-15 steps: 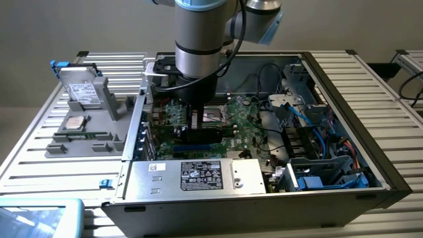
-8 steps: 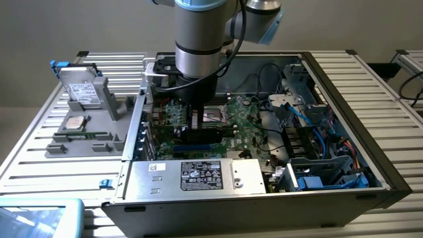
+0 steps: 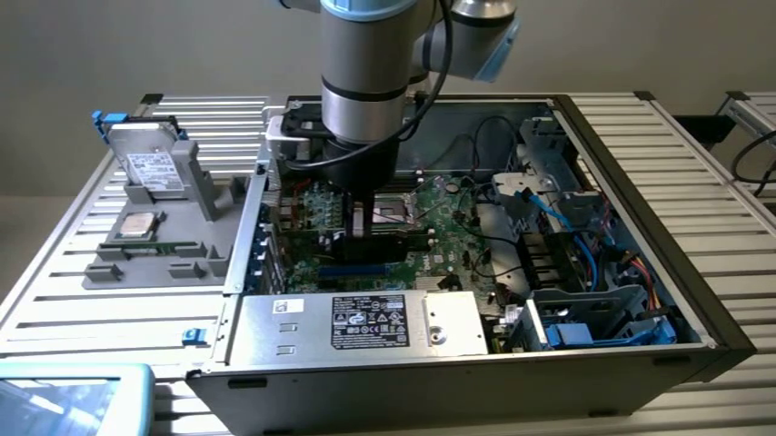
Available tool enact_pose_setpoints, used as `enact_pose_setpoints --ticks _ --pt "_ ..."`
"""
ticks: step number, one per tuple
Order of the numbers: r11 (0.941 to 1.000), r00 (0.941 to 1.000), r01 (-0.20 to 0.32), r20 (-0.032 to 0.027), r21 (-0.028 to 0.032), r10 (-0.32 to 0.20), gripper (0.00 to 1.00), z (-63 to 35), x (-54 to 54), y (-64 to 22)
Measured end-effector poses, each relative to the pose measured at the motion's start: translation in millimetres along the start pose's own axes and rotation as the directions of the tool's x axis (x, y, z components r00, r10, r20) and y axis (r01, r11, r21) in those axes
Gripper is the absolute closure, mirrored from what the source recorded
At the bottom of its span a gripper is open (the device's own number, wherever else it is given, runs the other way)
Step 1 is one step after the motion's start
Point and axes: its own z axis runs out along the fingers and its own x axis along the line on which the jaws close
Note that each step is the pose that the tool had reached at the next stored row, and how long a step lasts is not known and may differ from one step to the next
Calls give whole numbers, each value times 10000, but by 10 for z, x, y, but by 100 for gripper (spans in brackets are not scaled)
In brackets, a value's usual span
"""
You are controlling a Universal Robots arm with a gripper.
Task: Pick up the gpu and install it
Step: 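Insert the gpu into the slot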
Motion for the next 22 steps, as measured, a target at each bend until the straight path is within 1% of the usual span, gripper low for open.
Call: enact_pose_setpoints --ticks 3,4,22 --pt "10000 10000 9 53 -39 -9 71 4 3 -1" --pt "10000 10000 9 57 -50 -8 71 5 3 0" --pt "10000 10000 8 55 -37 -8 71 41 2 -3"
